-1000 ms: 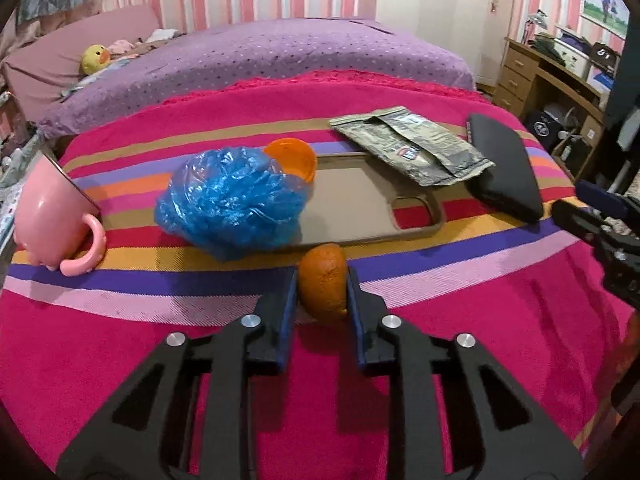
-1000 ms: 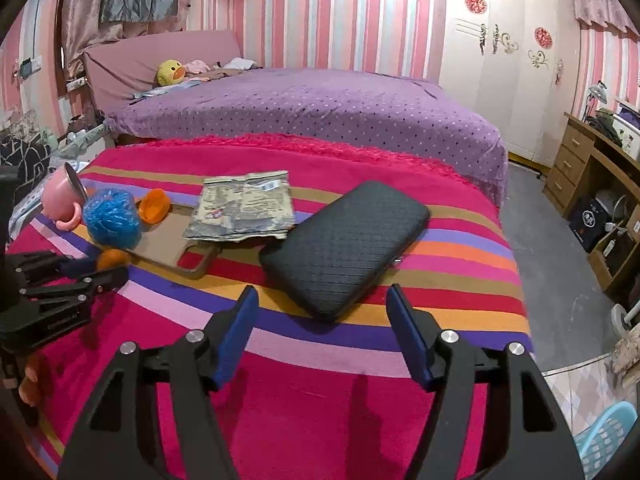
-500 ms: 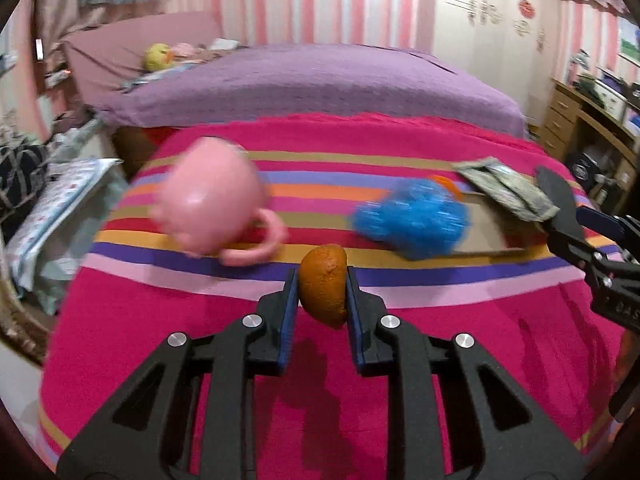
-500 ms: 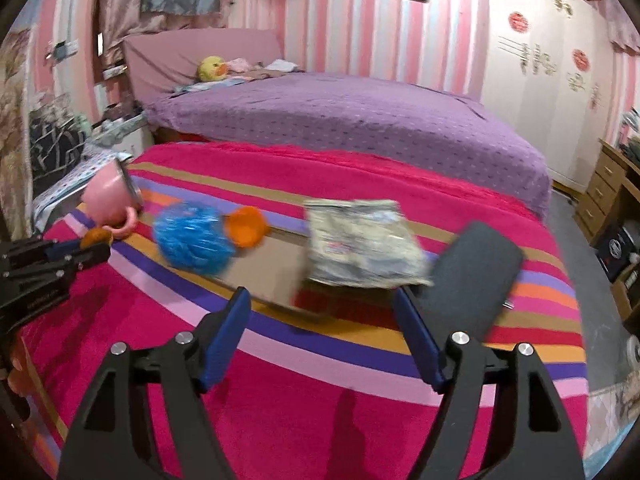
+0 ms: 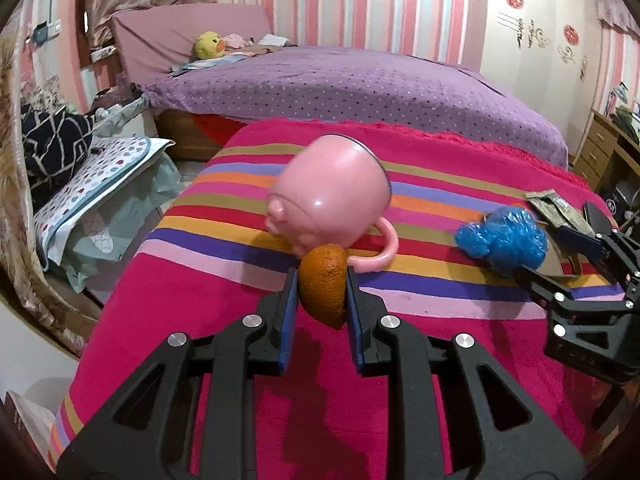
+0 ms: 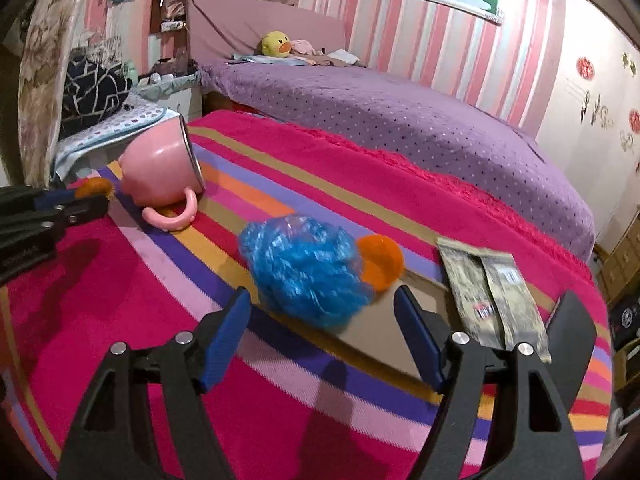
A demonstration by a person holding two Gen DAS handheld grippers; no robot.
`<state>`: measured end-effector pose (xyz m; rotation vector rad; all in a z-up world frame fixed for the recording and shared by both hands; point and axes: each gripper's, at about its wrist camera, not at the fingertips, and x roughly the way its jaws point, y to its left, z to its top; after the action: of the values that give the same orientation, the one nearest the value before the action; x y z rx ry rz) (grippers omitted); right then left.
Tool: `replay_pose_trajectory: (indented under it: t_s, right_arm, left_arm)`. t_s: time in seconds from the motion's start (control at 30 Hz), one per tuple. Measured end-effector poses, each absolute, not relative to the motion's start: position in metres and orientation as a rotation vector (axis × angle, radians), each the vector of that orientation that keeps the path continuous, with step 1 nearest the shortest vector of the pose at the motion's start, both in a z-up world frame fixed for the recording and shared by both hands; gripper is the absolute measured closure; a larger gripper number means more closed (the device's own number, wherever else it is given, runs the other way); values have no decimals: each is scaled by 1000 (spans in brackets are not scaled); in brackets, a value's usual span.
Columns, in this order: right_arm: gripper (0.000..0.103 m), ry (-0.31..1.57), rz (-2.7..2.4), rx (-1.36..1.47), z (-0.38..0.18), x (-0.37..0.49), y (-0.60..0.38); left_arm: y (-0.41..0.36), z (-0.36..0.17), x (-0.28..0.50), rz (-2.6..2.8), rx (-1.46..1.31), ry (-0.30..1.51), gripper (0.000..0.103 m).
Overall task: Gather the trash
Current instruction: 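Grasp the blue plastic bag with the right gripper while the left holds the tangerine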
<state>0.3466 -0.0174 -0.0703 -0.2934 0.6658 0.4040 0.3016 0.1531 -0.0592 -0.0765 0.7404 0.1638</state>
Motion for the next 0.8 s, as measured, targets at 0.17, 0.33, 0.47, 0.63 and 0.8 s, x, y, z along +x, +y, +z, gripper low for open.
replay_pose_trajectory:
  t_s: [0.17, 0.33, 0.47, 0.63, 0.8]
  right_arm:
    - [66, 693, 429, -295, -74, 349, -14]
    - [74, 676, 405, -221, -67, 339, -36]
    - [74, 664, 369, -202, -60, 322, -63]
    - [74, 649, 316, -150, -46, 295, -106]
    - [74, 624, 264, -124, -29, 260, -151]
  left_arm:
    - [153, -62, 301, 171, -73, 746, 82]
    - [150, -60, 299, 158, -80, 749, 82]
    - [141, -57, 296, 132, -89, 748, 82]
    - [118, -52, 290, 103, -66, 747, 82]
    - [91, -43, 280, 54, -61, 735, 82]
